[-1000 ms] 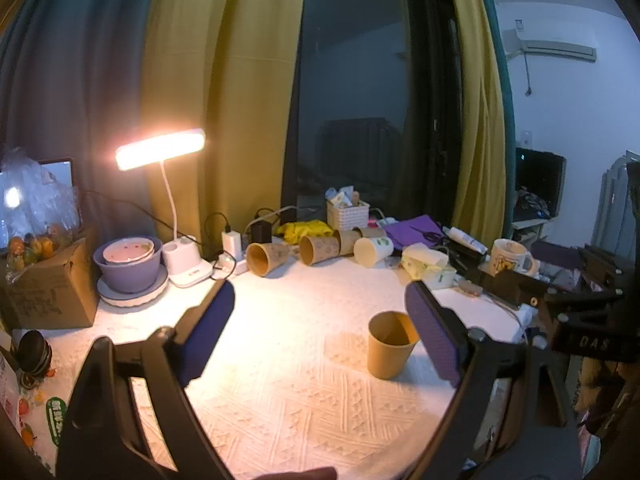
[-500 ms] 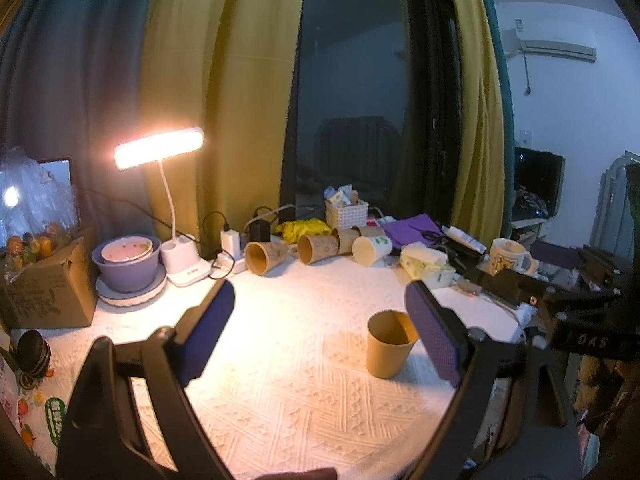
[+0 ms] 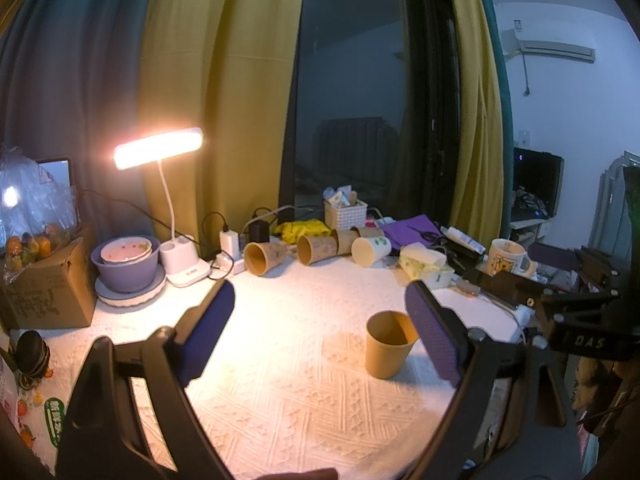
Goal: Flip cup upright
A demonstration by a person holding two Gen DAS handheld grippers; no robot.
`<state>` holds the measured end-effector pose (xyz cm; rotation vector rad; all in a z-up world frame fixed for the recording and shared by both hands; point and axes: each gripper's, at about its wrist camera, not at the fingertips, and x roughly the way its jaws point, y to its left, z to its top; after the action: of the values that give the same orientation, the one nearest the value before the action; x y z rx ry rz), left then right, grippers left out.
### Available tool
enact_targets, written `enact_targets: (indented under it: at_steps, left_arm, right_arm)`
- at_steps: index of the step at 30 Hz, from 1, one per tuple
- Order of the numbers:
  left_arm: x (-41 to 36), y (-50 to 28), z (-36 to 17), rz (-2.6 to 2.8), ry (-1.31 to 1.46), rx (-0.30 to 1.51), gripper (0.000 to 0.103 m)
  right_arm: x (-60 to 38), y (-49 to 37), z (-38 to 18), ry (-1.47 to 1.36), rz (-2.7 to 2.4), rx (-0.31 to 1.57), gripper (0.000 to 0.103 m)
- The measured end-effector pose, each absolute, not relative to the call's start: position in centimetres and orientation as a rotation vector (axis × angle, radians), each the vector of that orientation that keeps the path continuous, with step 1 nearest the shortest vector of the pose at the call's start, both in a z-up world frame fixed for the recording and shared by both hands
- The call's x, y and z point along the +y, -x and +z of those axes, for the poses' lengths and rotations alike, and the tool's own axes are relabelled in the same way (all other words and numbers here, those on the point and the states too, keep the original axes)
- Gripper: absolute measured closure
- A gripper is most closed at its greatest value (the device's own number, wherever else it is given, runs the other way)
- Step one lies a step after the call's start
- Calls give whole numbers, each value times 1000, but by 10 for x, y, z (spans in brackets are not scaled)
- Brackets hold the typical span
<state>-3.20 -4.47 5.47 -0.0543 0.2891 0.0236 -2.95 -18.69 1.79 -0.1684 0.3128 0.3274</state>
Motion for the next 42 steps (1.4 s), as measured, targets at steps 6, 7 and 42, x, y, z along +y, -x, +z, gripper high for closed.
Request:
enact_targets:
  at_steps: [6, 7, 42]
  left_arm:
    - [-44, 32, 55, 23, 55, 289, 15]
    - [-44, 32, 55, 23, 54, 289, 15]
    - [-47, 33, 54, 27, 54, 284, 15]
  right_arm:
    - [-187, 29, 19, 168, 327, 313, 21]
    - [-187, 29, 19, 168, 327, 313, 21]
    - [-189, 29, 17, 169, 326, 316, 21]
